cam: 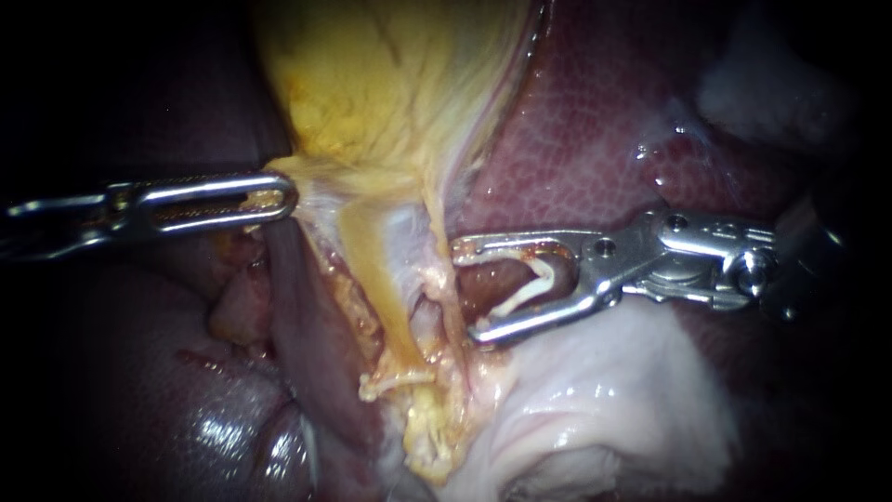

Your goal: Clipping second clip left tube

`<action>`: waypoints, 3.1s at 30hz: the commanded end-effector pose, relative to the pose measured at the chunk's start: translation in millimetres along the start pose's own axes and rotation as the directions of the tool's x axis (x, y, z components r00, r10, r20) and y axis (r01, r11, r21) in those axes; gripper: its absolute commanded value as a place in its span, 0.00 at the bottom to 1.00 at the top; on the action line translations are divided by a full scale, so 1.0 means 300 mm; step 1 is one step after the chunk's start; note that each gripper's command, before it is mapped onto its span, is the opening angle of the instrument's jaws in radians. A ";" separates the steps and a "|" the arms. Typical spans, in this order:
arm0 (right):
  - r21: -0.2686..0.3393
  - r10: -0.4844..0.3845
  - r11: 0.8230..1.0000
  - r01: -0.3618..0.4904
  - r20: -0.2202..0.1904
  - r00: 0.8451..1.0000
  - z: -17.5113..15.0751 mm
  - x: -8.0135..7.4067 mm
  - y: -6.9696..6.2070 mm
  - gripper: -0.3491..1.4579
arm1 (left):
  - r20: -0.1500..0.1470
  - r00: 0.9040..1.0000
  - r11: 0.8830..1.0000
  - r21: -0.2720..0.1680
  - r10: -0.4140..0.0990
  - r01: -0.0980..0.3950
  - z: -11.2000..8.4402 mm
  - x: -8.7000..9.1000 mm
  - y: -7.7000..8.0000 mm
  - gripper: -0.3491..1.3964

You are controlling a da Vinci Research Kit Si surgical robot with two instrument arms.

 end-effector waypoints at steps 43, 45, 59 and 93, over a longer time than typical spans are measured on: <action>0.037 0.053 0.998 -0.058 0.122 0.991 0.031 -0.0569 0.0167 0.52 | 0.015 1.000 1.000 -0.001 0.004 -0.004 -0.0052 -0.0005 -0.0085 0.00; 0.050 0.053 0.997 -0.059 0.111 0.992 0.031 -0.0552 0.0154 0.52 | 0.015 1.000 1.000 -0.001 0.004 -0.004 -0.0052 -0.0005 -0.0082 0.00; 0.134 0.085 0.986 -0.094 0.074 0.994 0.033 -0.0475 0.0072 0.52 | 0.014 1.000 1.000 0.001 0.004 -0.004 -0.0044 -0.0008 -0.0049 0.00; 0.236 0.145 0.957 -0.168 0.112 0.983 0.042 -0.0537 0.0081 0.00 | 0.019 1.000 1.000 -0.007 0.004 -0.004 -0.0009 -0.0002 -0.0029 0.00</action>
